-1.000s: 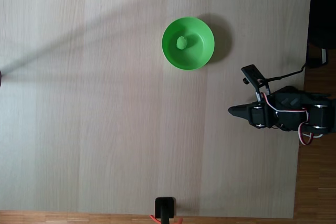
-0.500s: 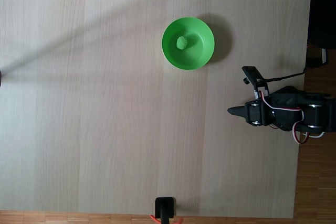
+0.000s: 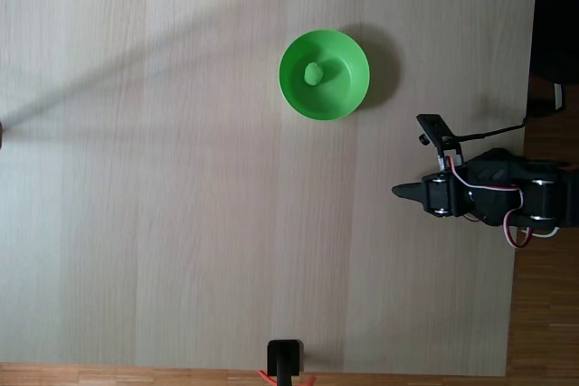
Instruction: Grasp a green pompom and put it in the green bowl.
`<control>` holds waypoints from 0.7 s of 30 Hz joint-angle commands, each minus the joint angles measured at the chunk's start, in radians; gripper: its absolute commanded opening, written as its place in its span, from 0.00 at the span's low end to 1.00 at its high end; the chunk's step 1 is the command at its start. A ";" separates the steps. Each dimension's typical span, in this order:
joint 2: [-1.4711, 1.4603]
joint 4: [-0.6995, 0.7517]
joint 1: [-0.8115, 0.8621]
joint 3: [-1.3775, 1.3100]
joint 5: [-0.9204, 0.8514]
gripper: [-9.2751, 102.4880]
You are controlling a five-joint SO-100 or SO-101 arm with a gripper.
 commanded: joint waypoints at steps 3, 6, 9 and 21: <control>0.060 -0.012 0.000 -0.003 0.003 0.08; 0.060 -0.012 0.002 -0.003 0.003 0.08; 0.060 -0.012 0.002 0.000 0.003 0.08; 0.060 -0.012 0.003 0.006 0.003 0.08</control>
